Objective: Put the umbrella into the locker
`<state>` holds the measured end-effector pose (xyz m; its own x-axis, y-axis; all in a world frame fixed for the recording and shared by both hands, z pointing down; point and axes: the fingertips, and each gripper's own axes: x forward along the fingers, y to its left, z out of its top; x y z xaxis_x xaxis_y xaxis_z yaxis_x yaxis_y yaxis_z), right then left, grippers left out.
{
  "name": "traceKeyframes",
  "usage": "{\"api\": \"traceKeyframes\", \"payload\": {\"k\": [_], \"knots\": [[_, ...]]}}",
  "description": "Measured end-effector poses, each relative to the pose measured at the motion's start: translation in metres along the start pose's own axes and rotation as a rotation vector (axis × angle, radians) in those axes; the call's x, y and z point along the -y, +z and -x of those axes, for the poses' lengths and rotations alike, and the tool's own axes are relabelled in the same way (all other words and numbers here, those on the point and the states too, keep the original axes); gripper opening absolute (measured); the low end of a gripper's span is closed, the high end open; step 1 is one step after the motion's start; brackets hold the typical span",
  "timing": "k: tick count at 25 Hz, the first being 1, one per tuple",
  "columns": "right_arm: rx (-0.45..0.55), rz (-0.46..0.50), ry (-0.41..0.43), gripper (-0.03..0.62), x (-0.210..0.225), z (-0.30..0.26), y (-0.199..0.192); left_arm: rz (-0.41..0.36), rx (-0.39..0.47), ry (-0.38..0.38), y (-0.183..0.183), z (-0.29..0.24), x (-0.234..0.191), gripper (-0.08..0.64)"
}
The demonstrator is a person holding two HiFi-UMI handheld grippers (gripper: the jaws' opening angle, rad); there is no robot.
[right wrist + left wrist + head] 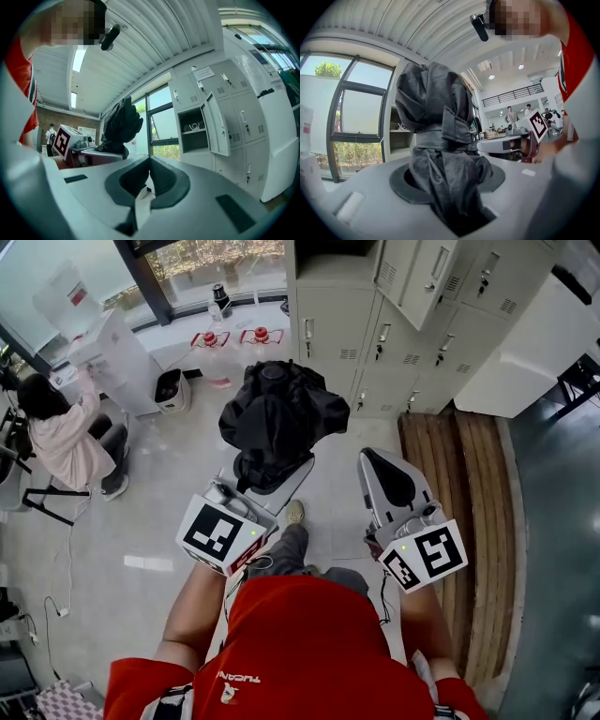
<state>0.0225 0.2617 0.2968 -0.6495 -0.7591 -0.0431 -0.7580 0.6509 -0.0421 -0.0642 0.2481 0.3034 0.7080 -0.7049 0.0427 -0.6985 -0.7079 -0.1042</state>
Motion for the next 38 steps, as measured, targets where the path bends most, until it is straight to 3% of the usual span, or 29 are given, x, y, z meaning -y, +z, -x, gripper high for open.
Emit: {"api": "traceKeyframes", "payload": {"k": [9, 18, 28, 38], "knots": [[-0.028, 0.005, -0.034, 0.003, 0.05, -0.05, -0.012, 0.012, -0.049, -0.023, -0.021, -0.056, -0.049, 0.219], [-0.04, 0.015, -0.074, 0.003, 0.106, -0.139, -0.009, -0.005, 0.0, -0.051, -0.025, -0.122, -0.133, 0.219], [-0.045, 0.031, -0.123, 0.003, 0.164, -0.236, -0.002, -0.027, -0.019, -0.055, -0.032, -0.19, -0.233, 0.219], [-0.06, 0.023, -0.162, 0.003, 0.207, -0.278, -0.003, -0.016, -0.041, -0.069, -0.036, -0.254, -0.282, 0.22]]}}
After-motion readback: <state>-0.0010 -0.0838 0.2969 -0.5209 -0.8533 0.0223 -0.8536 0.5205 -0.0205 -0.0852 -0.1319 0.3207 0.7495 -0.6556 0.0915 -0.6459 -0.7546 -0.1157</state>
